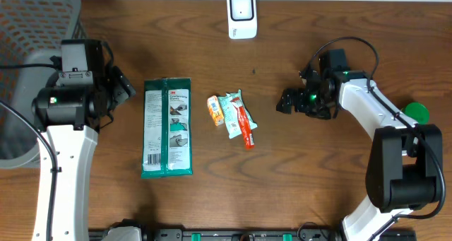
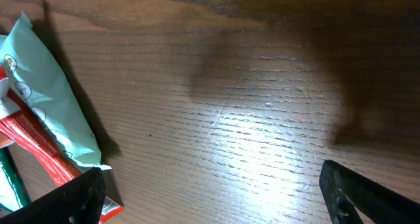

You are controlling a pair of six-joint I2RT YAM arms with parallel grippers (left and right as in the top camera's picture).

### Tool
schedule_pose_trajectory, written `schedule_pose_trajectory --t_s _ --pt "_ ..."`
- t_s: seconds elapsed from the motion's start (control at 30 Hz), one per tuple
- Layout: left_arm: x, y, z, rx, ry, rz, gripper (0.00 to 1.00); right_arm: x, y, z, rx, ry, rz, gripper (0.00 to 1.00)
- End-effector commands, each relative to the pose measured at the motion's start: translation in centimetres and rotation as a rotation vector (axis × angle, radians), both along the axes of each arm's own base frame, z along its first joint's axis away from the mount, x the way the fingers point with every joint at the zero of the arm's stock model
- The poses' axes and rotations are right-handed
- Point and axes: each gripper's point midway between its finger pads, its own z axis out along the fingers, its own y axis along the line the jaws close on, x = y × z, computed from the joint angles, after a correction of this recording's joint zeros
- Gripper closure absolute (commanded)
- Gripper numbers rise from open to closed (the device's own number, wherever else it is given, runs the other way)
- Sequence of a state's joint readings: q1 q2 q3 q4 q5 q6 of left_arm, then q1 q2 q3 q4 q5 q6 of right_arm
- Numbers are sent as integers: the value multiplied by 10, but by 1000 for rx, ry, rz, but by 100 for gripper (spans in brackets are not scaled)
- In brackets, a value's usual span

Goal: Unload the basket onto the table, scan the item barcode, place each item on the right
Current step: 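Move the right gripper left over the snack packets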

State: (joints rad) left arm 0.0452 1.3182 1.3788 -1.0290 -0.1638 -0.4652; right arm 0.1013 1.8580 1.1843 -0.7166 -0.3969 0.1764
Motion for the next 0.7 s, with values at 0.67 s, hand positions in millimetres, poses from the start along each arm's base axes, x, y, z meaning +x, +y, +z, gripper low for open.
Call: schedule_pose_trajectory --t_s 0.67 --pt "-1 3 4 17 -6 0 11 0 32 15 158 -12 40 27"
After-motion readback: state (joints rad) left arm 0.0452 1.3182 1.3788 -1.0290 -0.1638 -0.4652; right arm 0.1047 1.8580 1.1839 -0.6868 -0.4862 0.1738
